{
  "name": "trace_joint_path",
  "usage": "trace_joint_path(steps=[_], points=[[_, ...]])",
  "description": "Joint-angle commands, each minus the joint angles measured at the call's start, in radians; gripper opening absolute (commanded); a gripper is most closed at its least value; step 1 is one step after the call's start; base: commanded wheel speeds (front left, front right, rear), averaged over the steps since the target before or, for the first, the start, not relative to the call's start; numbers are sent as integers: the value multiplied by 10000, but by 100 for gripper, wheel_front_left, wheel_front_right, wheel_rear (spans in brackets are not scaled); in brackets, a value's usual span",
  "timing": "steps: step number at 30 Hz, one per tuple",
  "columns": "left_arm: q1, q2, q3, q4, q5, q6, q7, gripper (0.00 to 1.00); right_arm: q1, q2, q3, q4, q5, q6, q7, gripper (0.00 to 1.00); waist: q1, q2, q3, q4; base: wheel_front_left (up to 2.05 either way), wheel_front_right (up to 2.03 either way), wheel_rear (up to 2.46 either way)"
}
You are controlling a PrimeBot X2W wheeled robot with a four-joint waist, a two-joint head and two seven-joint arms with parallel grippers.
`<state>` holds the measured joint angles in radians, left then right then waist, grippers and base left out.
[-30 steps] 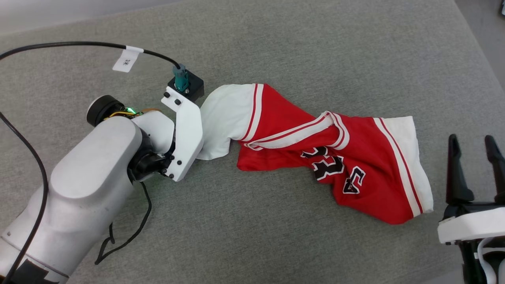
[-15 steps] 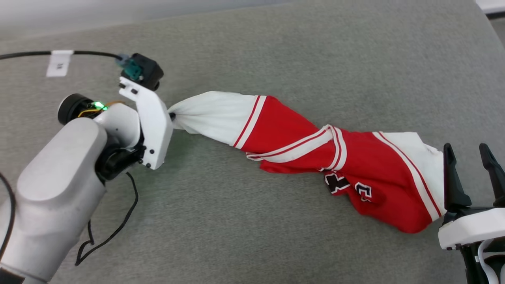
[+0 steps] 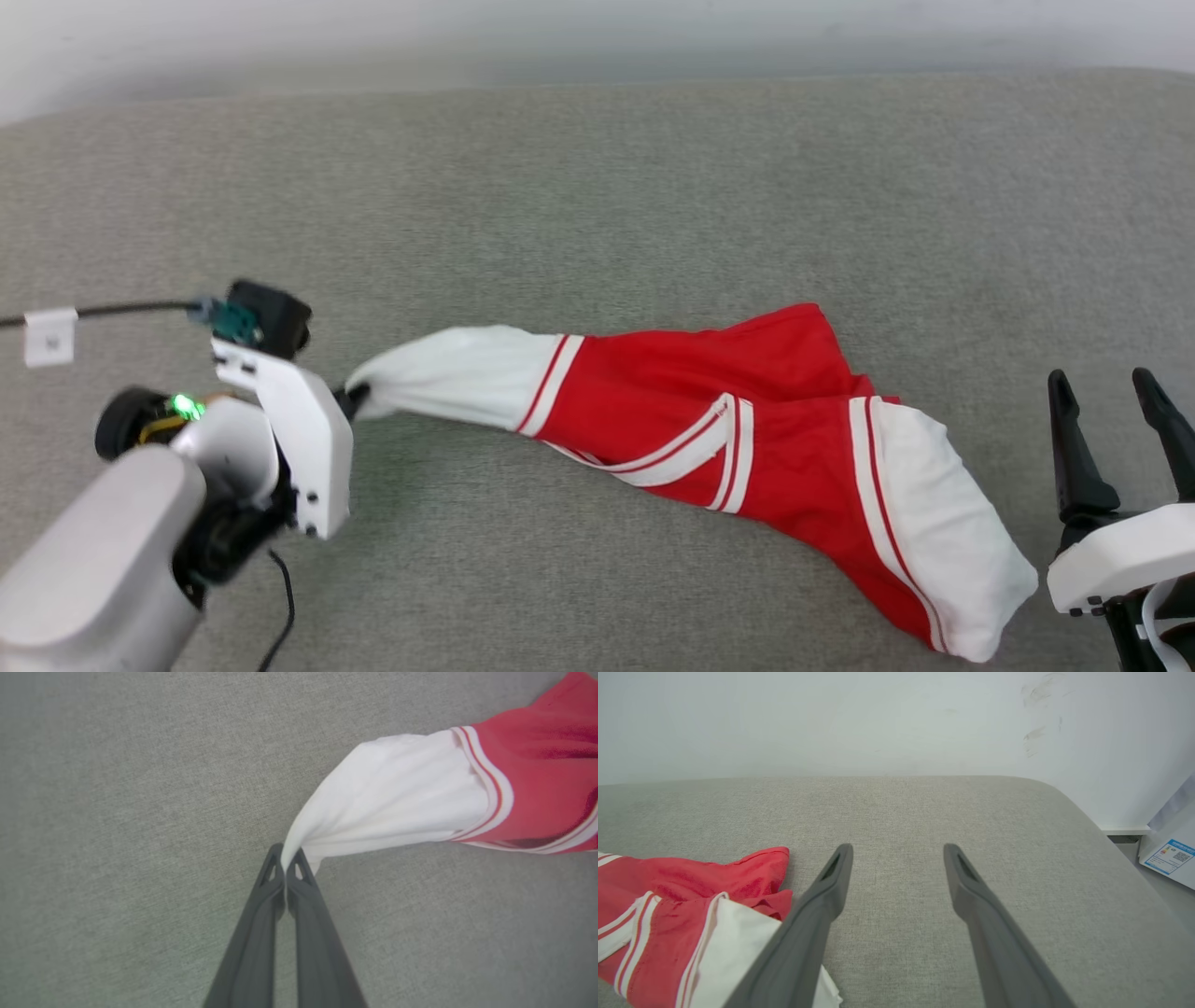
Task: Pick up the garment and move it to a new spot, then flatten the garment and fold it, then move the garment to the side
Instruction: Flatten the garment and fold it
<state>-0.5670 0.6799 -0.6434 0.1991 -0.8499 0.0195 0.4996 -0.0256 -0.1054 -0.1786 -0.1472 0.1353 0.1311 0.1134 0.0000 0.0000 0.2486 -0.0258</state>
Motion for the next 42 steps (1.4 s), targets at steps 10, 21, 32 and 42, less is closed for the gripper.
trace_joint_path(steps=[10,21,32,42], points=[[1731,-337,199,-812,47,510,-1893,100,253,-135,136,216,98,-7,257,100,0,0,-459,479,0,0,0],[2657,-913,846,-1523,1945,1125,-7051,100,668,-443,34,1,338,-7,444,100,0,0,-1427,717,0,0,0],[4344,-2421,1713,-3110,3662,1601,-7657,100,1016,-1177,956,-623,1271,-5,2446,100,0,0,-1582,1450,0,0,0],[4447,-2992,2109,-2793,4301,855,-7660,100,458,-3103,2310,-1502,2599,-7,8573,100,0,0,-1282,1950,0,0,0]])
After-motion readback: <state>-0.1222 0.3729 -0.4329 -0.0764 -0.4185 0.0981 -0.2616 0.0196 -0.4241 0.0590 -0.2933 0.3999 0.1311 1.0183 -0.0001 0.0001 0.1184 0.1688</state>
